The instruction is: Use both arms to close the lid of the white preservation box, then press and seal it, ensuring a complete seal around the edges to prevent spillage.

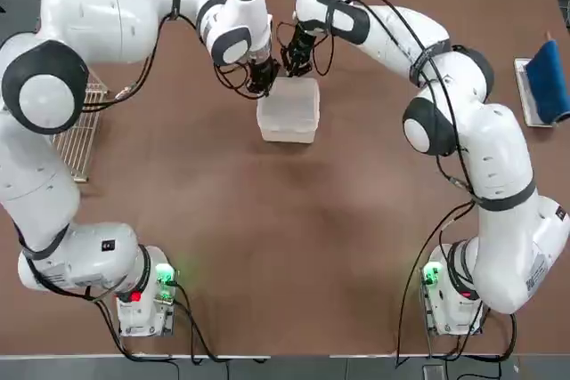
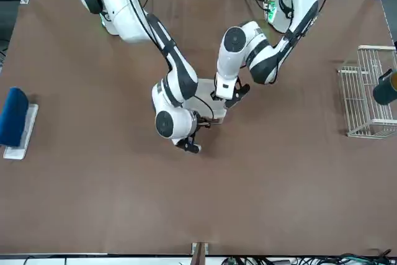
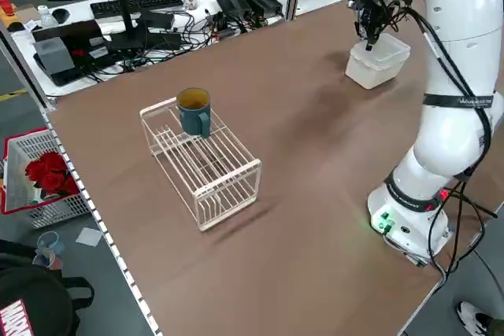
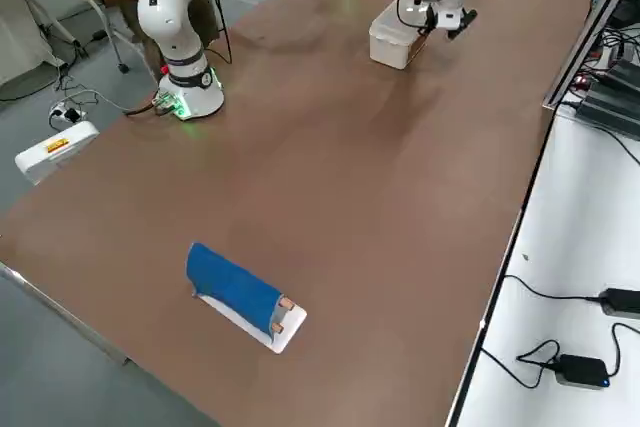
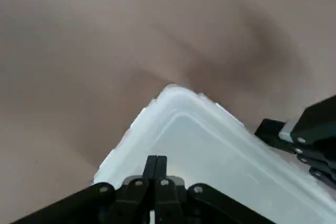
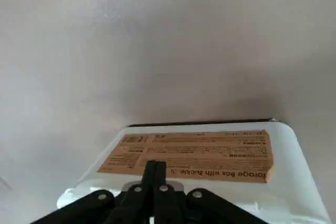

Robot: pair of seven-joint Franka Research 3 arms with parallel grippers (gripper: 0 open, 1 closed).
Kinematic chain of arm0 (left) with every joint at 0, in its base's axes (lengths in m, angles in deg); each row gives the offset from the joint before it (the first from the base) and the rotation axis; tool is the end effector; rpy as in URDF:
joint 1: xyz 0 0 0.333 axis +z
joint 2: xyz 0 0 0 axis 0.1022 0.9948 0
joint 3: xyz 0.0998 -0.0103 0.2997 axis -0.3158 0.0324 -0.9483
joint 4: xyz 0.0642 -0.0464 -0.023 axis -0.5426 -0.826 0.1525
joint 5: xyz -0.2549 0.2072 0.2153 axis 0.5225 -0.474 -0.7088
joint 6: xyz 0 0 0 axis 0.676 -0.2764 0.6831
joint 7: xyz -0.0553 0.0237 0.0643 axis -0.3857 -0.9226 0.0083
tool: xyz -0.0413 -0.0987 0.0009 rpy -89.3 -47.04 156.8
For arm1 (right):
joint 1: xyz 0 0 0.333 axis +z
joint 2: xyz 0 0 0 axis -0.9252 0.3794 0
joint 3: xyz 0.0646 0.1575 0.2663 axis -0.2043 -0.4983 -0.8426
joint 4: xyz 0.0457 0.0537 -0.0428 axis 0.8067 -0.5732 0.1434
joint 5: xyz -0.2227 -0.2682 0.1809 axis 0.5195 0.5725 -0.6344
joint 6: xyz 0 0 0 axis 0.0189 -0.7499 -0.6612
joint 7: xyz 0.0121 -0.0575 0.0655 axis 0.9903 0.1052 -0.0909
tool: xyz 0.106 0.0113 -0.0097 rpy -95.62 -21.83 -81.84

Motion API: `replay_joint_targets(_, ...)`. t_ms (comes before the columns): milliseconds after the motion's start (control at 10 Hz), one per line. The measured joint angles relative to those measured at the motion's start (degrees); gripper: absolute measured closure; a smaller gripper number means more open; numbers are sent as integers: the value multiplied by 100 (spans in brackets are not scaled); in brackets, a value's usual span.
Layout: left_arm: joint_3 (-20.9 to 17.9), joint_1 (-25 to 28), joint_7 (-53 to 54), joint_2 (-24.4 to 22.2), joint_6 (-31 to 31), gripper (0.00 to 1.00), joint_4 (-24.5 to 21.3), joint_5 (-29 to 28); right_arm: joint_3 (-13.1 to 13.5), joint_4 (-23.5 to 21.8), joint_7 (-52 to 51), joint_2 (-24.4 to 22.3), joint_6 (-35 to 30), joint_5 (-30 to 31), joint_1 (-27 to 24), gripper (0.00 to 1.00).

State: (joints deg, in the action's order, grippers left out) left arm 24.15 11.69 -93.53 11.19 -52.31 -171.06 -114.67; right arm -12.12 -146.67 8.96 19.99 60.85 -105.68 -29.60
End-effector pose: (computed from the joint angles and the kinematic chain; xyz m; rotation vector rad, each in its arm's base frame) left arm 0.4558 -0.4183 0.3150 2.9437 0.9014 -0.0330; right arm 0.5952 0.4781 0.2506 -2.6947 0.3509 0.5323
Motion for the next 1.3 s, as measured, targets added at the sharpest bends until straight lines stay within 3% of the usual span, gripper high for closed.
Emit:
replay_joint_targets(200, 465, 547, 55, -26, 85, 99, 18, -58, -3, 58, 0, -153, -126, -9, -152, 96)
replay_joint_targets(500, 2580, 2881, 637, -161, 1443, 99, 327, -74, 24, 284, -1, -585, -436, 4, -607, 91)
replay_joint_targets(600, 3119, 3553, 882, -182, 1795, 99, 488, -73, 76, 319, -4, -855, -602, 44, -820, 87)
replay_joint_targets(700, 3358, 3883, 1099, -184, 2063, 99, 683, -73, 121, 325, -22, -1147, -808, 149, -1063, 81)
replay_joint_targets(800, 3392, 3920, 1258, -182, 2365, 99, 864, -74, 143, 325, -29, -1402, -998, 325, -1311, 76)
replay_joint_targets(900, 3397, 3886, 1421, -183, 2690, 99, 999, -74, 148, 325, -57, -1626, -1168, 684, -1531, 61)
replay_joint_targets(1100, 3369, 3858, 2039, -194, 3513, 96, 1394, -86, 148, 291, -57, -2053, -1311, 2062, -1666, 31)
replay_joint_targets(1300, 3041, 3869, 3088, -221, 4162, 83, 1986, -87, 175, 194, -74, -2462, -1333, 2779, -1903, 2)
